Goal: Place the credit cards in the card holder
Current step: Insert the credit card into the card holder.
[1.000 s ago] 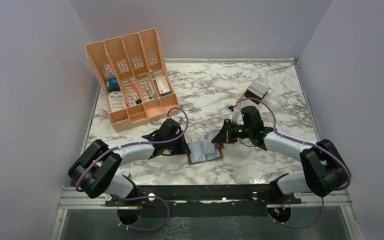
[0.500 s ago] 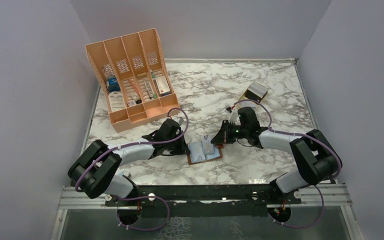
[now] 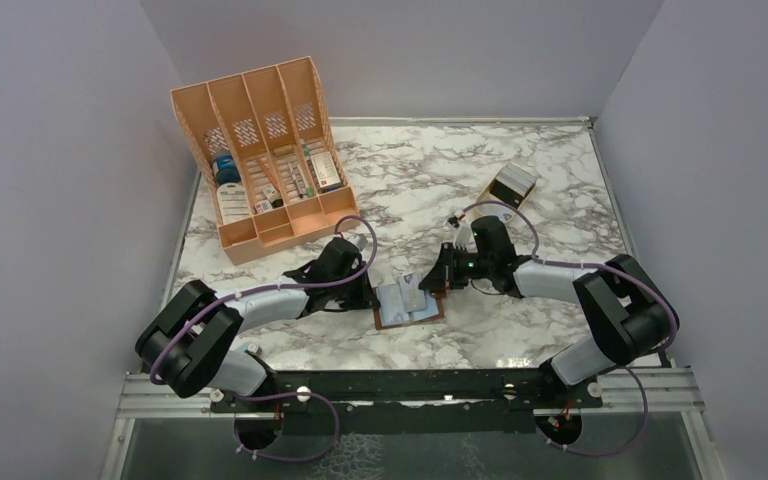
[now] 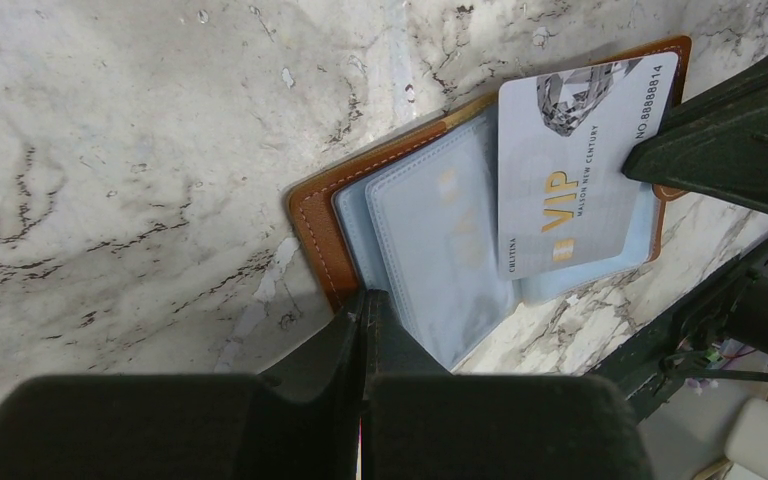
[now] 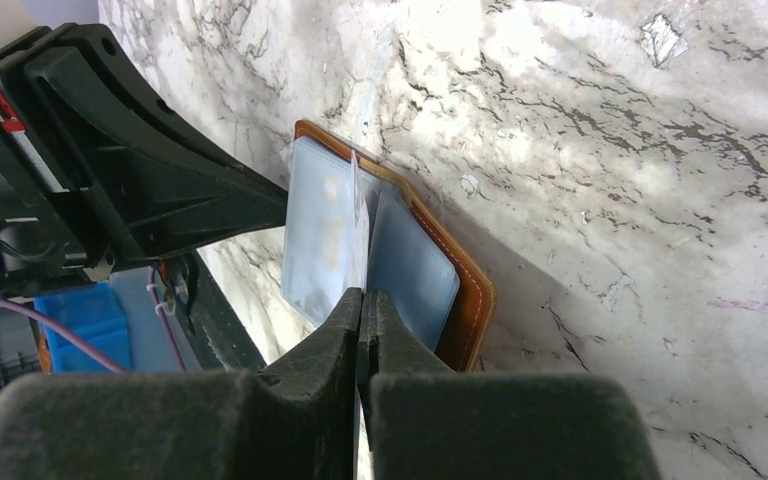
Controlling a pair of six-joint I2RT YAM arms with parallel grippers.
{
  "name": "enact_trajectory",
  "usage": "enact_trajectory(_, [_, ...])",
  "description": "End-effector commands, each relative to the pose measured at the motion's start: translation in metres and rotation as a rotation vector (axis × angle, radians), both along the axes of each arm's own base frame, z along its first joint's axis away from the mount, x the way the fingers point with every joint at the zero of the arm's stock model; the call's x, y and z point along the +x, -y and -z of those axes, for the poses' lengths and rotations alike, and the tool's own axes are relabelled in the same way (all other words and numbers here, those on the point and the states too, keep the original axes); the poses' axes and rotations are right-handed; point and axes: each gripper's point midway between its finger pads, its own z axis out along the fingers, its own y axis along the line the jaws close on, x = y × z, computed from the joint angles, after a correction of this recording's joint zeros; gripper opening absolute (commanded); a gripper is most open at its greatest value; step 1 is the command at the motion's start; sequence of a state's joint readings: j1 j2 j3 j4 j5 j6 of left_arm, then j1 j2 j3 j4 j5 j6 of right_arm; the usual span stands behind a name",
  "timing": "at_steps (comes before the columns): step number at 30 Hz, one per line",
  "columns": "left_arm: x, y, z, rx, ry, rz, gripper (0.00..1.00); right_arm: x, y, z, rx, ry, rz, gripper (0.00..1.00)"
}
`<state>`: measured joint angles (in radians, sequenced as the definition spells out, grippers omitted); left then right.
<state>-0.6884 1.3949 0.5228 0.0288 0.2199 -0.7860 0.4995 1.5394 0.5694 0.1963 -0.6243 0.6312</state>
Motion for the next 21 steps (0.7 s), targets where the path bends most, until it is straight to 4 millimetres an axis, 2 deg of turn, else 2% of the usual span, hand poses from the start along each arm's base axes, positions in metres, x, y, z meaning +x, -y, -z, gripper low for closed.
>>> enact_trajectory(1, [0.002, -0.006, 0.001, 0.034, 0.018, -0.004, 0.0, -0.004, 0.001, 0.007, -0.016, 0.017, 0.001, 0.01])
enact_trajectory(15, [0.001, -0.009, 0.002, 0.037, 0.01, -0.021, 0.0, -0.02, 0.008, 0.017, -0.035, -0.01, 0.076, 0.01])
enact_trajectory(21, [-0.001, -0.011, 0.004, 0.039, 0.002, -0.03, 0.0, -0.018, 0.012, 0.011, -0.032, 0.017, 0.141, 0.01])
